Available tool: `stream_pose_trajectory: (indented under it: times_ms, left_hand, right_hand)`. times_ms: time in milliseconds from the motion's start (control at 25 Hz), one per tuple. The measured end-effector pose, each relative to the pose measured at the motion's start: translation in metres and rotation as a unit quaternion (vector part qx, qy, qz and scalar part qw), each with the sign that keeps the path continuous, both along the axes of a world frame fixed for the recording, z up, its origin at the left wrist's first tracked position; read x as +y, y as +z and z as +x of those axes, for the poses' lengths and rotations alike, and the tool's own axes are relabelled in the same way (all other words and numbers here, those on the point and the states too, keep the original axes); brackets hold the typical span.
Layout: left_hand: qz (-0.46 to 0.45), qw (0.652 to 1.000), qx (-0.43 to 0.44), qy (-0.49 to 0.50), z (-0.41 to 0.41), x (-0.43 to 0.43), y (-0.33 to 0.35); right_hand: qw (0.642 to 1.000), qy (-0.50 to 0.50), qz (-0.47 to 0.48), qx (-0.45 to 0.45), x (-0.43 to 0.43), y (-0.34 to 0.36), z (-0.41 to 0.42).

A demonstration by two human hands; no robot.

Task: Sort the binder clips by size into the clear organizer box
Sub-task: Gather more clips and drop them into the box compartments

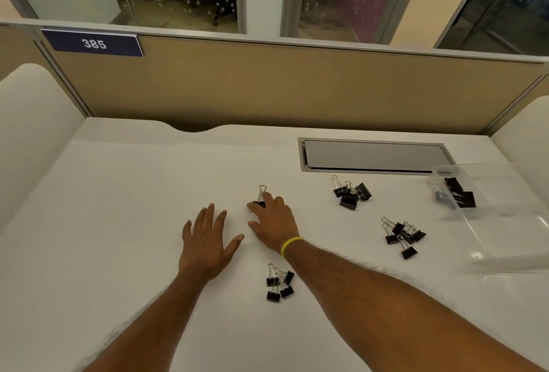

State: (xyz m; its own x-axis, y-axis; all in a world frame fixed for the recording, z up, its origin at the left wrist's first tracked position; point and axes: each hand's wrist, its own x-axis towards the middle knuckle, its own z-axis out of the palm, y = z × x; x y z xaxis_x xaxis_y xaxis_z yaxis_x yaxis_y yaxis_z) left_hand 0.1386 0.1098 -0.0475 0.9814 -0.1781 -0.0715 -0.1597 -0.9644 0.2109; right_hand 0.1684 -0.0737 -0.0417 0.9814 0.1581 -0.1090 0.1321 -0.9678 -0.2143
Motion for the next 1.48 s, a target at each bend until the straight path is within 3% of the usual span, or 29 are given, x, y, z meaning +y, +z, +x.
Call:
stream_pose_trajectory:
  times_ms: [240, 480, 880, 1120, 1360, 1480]
  left_hand:
    - [-0.002, 1.000, -0.002, -0.003, 0.001, -0.003, -0.002]
    - [-0.008, 1.000, -0.001, -0.016, -0.013, -0.020, 0.014]
    - [0.006, 0.996, -0.004, -0.087, -0.067, -0.088, 0.050]
    - [0.020, 0.991, -0.008, -0.135, -0.094, -0.140, 0.056]
    - [0.014, 0.985, -0.013, -0.171, -0.103, -0.200, 0.058]
    - [0.009, 0.984, -0.010, -0.179, -0.103, -0.232, 0.056]
  right_hand:
    - [0.998, -0.025, 0.056, -0.027, 0.000, -0.003, 0.001]
    - [0.967, -0.111, 0.219, -0.062, -0.025, 0.010, -0.031]
    - [0.938, -0.157, 0.295, -0.098, -0.101, 0.046, -0.124]
    - [0.873, -0.269, 0.383, -0.136, -0.157, 0.050, -0.171]
    - [0.756, -0.405, 0.491, -0.149, -0.228, 0.052, -0.193]
    - [0.754, -0.405, 0.487, -0.171, -0.265, 0.057, -0.194]
